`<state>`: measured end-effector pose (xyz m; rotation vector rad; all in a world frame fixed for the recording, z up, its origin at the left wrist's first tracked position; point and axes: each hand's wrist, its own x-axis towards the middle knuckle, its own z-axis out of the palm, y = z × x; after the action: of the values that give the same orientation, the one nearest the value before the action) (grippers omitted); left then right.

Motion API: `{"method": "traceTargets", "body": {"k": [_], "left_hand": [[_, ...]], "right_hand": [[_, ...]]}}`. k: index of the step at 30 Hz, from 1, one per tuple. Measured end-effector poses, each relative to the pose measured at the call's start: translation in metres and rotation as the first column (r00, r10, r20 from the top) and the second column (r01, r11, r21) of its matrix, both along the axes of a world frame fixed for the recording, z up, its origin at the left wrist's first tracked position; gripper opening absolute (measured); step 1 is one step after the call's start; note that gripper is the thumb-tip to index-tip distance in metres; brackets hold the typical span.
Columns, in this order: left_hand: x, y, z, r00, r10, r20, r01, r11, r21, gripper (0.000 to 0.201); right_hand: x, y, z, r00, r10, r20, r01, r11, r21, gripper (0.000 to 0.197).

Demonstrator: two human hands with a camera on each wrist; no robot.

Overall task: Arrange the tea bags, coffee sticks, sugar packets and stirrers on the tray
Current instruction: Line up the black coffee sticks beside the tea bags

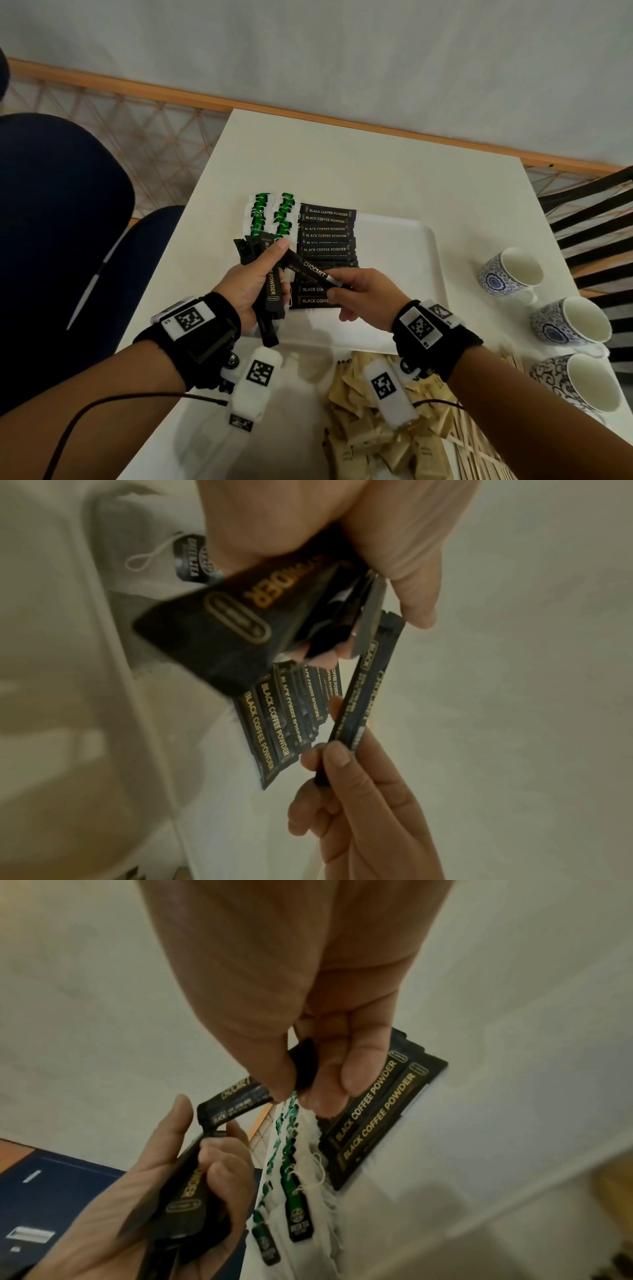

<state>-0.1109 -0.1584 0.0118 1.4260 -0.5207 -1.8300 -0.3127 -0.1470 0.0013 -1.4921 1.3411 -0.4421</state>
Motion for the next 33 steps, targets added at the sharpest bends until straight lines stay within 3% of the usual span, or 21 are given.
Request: {"method": "traceTargets", "body": {"k": [5,8,19,22,26,30,33], "left_hand": [[-0.004,0.0,0.0,0.999,-0.008,-0.033,0.008,1.0,-0.004,0.027],[-0.003,0.0,-0.005,0.999,-0.032,-0.015,0.032,0.999,0.002,0.015],[-0.003,0.001,-0.01,0.991,-0.081,0.109,0.085,0.996,-0.036,0.006],[-0.001,0.0,-0.009,0.991,-0.069,0.118,0.072,0.997,-0.019,0.021],[-0.001,0.0,-0.005,0.991,-0.073,0.114,0.068,0.997,0.045,0.022],[0.001,0.001,-0.005,0.994,-0.085,0.074,0.078,0.993,0.085,0.021],[0.0,-0.001,-0.005,0.993,-0.105,0.061,0.099,0.991,0.094,0.024]], "right_hand": [[-0.006,-0.003,-0.009,0.989,-0.021,-0.144,-0.028,0.943,-0.332,0.035],[-0.008,-0.003,-0.01,0.988,-0.017,-0.152,-0.045,0.917,-0.396,0.036],[-0.014,-0.001,-0.001,0.996,-0.048,-0.07,0.043,0.997,-0.068,0.018],[-0.021,-0.004,-0.002,0.979,-0.074,-0.19,0.064,0.996,-0.058,0.011],[-0.021,-0.003,-0.006,0.907,0.013,-0.42,-0.062,0.993,-0.102,0.014],[-0.013,-0.004,-0.012,0.842,0.098,-0.531,-0.196,0.972,-0.131,0.018],[-0.008,-0.008,-0.02,0.828,0.071,-0.557,-0.215,0.957,-0.197,0.018]]}}
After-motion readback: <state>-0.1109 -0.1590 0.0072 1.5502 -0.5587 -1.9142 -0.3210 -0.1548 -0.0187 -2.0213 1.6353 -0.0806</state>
